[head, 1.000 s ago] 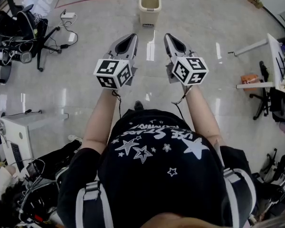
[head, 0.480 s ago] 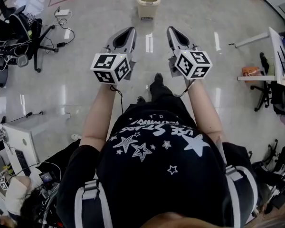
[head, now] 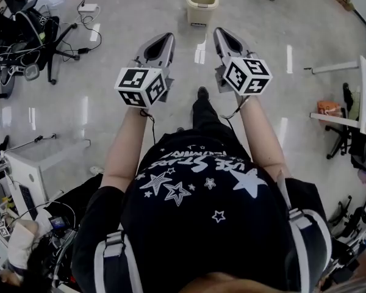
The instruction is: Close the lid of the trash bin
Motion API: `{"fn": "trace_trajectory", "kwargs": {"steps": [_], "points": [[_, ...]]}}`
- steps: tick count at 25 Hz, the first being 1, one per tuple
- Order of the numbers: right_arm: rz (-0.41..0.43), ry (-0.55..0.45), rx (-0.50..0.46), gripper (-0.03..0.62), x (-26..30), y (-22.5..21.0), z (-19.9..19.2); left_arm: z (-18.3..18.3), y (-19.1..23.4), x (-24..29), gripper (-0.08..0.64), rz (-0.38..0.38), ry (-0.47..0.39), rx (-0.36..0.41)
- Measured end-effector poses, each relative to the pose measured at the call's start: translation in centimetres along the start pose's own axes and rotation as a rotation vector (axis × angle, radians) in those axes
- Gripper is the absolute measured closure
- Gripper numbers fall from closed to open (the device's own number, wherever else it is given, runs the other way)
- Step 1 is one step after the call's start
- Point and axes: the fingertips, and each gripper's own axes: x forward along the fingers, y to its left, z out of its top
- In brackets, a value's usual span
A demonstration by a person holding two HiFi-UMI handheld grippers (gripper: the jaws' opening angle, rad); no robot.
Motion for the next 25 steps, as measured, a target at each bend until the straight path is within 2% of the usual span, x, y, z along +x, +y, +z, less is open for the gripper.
{"fn": "trace_trajectory", "kwargs": {"steps": [5, 12, 25], "points": [[0.016, 0.005, 0.005, 0.588, 3.7, -3.4, 2.1, 1.0, 1.7, 5.0, 0.549, 0.025, 0.0, -0.001], [0.011, 0.004, 0.03, 0.588, 6.5, -9.5, 4.7, 1.7, 1.7, 11.5, 0.549, 0.032, 0.015, 0.014], [0.043, 0.011, 0.081, 0.588, 11.1, -17.2, 7.4, 2.2, 1.5, 19.9, 0.549, 0.069, 0.028, 0.035]]}}
